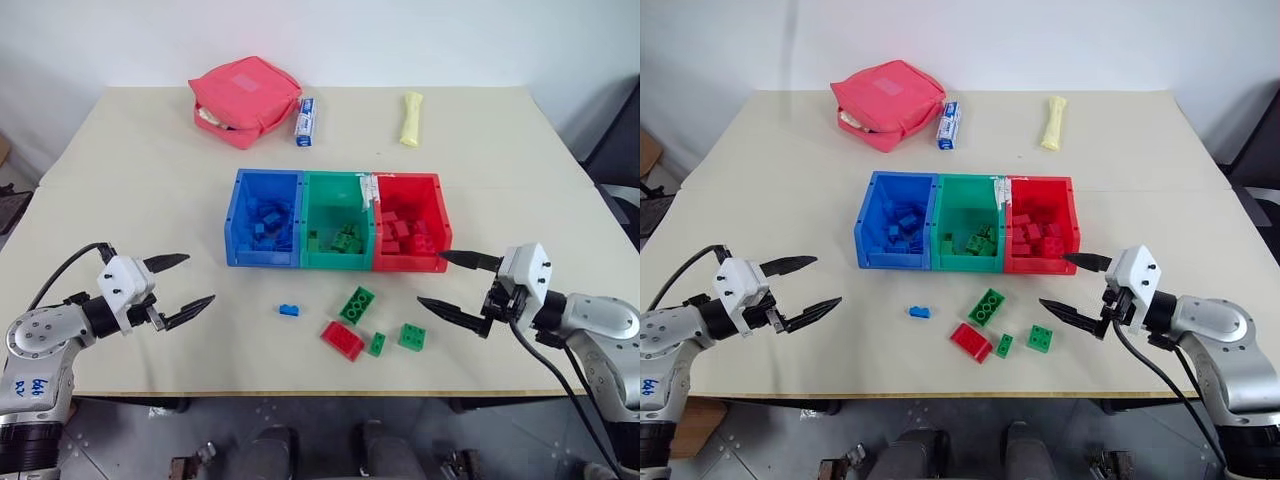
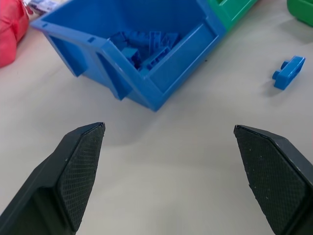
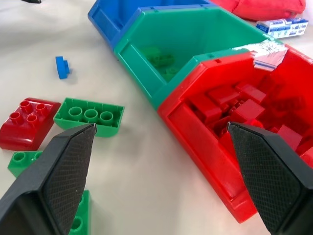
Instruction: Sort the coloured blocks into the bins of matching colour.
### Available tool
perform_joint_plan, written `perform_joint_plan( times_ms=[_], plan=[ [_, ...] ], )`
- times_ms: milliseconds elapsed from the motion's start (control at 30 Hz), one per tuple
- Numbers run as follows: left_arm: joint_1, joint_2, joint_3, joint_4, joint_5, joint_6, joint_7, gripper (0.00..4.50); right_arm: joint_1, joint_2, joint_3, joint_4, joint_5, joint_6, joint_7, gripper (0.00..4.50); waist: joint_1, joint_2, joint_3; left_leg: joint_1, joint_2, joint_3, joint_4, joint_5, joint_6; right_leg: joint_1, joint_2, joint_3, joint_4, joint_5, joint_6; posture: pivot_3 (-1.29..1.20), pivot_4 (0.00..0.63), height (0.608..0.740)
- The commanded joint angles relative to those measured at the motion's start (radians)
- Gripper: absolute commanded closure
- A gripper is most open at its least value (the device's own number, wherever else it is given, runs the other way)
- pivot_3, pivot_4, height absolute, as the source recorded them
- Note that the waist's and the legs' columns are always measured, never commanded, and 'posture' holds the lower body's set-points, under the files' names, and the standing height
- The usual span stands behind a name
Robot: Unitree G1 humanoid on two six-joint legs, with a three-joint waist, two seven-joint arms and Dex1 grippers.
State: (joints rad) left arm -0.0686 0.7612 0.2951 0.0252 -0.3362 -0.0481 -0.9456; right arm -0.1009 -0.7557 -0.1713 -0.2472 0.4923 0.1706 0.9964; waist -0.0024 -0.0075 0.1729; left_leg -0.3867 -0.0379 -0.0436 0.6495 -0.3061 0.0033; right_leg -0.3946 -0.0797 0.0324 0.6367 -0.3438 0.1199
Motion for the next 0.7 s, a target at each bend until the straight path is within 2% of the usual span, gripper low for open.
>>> perform_joint_plan(
  times_ms=[33, 233, 400, 533, 700],
  plan=[
    [-0.032, -0.022, -0.036, -0.026, -0.033, -0.008, -0.036, 0.01, 0.032, -0.013, -0.041, -0.078, 0.020, -0.012, 0.009, 0.00, 0.000, 0.000, 0.000, 0.000, 0.000, 0.000, 0.000, 0.000, 0.000, 0.000, 0.000, 0.000, 0.000, 0.000, 0.000, 0.00, 0.150, 0.740],
    [-0.070, -0.049, -0.186, -0.113, -0.058, 0.047, -0.148, 0.01, 0.212, -0.088, -0.182, -0.095, 0.020, -0.012, 0.070, 0.00, 0.014, 0.000, 0.000, 0.000, -0.001, -0.001, 0.001, -0.001, 0.001, 0.001, -0.001, -0.001, -0.001, 0.000, 0.001, 0.00, 0.150, 0.740],
    [-0.088, -0.114, -0.327, -0.225, -0.079, 0.072, -0.202, 0.01, 0.408, -0.143, -0.275, -0.077, -0.027, -0.048, 0.160, 0.00, 0.021, 0.000, 0.000, 0.000, -0.001, -0.001, 0.001, 0.000, 0.001, 0.002, 0.000, -0.001, 0.000, 0.000, 0.001, 0.00, 0.150, 0.740],
    [-0.092, -0.140, -0.368, -0.276, -0.106, 0.058, -0.245, 0.01, 0.443, -0.172, -0.246, -0.085, -0.038, -0.017, 0.182, 0.00, 0.007, 0.000, 0.000, 0.002, 0.000, 0.001, 0.002, 0.000, 0.002, 0.003, 0.001, 0.001, 0.000, 0.000, 0.000, 0.00, 0.150, 0.740],
    [-0.077, -0.113, -0.347, -0.273, -0.100, 0.053, -0.255, 0.01, 0.323, -0.172, -0.087, -0.154, -0.031, 0.139, 0.125, 0.00, -0.004, 0.000, 0.000, 0.003, 0.000, 0.000, 0.001, 0.000, 0.002, 0.003, 0.002, 0.001, 0.002, 0.001, -0.001, 0.00, 0.150, 0.740]
  ],
)
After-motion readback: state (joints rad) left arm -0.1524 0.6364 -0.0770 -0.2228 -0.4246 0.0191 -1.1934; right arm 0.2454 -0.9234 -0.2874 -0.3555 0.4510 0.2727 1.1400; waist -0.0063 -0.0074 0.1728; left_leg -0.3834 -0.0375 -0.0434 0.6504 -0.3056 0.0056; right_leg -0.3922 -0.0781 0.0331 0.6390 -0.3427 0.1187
